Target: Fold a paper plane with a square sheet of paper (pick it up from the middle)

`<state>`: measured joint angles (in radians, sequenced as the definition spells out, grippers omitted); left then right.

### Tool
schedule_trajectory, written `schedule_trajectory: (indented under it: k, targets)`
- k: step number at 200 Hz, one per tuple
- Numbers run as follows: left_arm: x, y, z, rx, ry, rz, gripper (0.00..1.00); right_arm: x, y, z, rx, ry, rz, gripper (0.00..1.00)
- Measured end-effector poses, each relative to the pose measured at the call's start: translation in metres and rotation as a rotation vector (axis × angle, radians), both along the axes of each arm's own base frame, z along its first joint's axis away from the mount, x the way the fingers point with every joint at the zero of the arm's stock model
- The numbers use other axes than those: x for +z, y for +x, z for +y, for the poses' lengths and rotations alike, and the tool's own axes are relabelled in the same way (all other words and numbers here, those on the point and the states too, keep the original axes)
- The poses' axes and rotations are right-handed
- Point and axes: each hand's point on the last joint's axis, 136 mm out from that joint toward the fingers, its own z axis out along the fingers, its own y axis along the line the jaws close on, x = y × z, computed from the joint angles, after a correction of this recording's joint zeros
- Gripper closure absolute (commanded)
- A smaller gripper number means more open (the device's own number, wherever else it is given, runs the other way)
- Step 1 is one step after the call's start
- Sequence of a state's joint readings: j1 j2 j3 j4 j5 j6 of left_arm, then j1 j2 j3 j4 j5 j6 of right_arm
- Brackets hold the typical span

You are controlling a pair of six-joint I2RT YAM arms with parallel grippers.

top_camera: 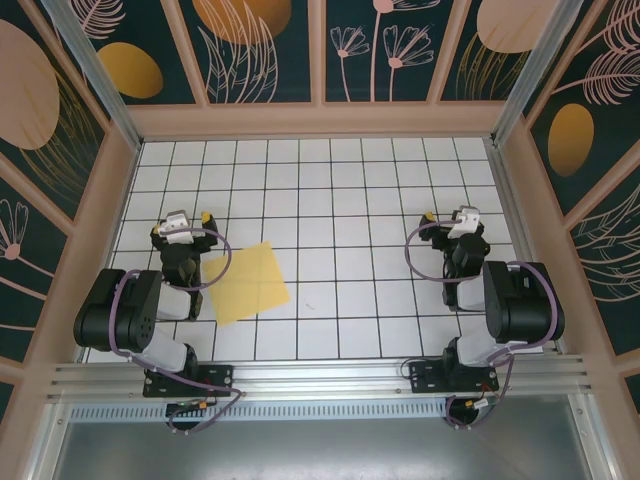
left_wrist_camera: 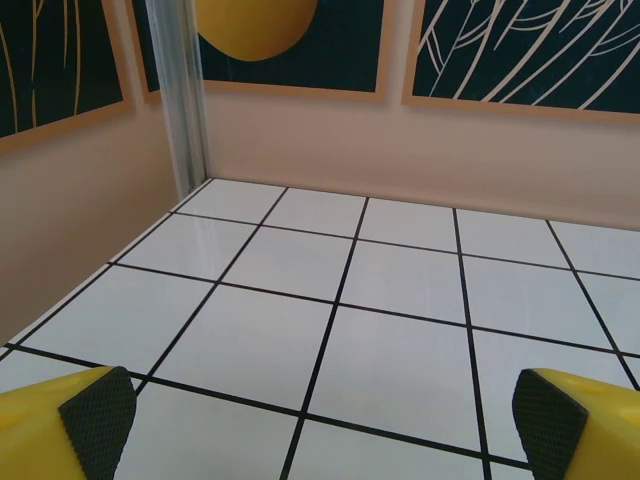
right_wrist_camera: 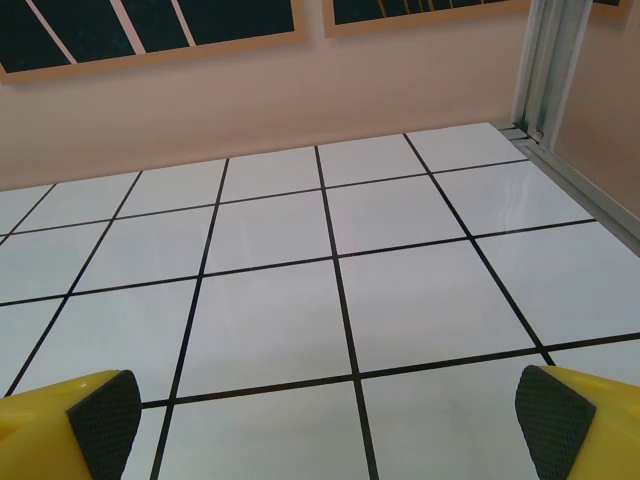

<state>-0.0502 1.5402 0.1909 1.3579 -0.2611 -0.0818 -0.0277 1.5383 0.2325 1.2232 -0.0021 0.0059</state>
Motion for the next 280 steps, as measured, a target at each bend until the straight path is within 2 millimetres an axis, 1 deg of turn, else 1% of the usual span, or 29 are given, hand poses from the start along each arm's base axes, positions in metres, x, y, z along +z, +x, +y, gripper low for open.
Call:
schedule_trajectory:
  k: [167,179,197,212,231,245,261,280]
  targets:
    - [0.001,-0.001,0.000,0.000,0.000,-0.005,0.02,0.000,0.000,0.000,0.000,0.000,0.000,0.01]
    - [0.003,-0.004,0.001,0.006,-0.001,-0.021,0.03,-0.001,0.000,0.000,0.000,0.000,0.006,0.01]
    - [0.005,-0.017,0.004,0.020,-0.001,-0.035,0.01,-0.004,0.005,0.002,0.001,-0.001,0.052,0.01]
    - [0.017,-0.026,0.008,0.039,-0.003,-0.071,0.01,0.009,0.018,0.006,0.004,-0.004,0.072,0.01]
    - [0.043,-0.032,0.011,0.057,-0.012,-0.146,0.02,0.039,0.033,0.018,0.008,-0.013,0.056,0.01]
    - [0.060,-0.034,0.013,0.069,-0.028,-0.190,0.01,0.060,0.038,0.036,0.021,-0.017,0.048,0.01]
    - [0.077,-0.034,0.015,0.080,-0.062,-0.223,0.02,0.075,0.043,0.066,0.055,0.000,0.077,0.01]
    - [0.095,-0.028,0.018,0.093,-0.126,-0.230,0.01,0.087,0.049,0.106,0.106,0.037,0.145,0.01]
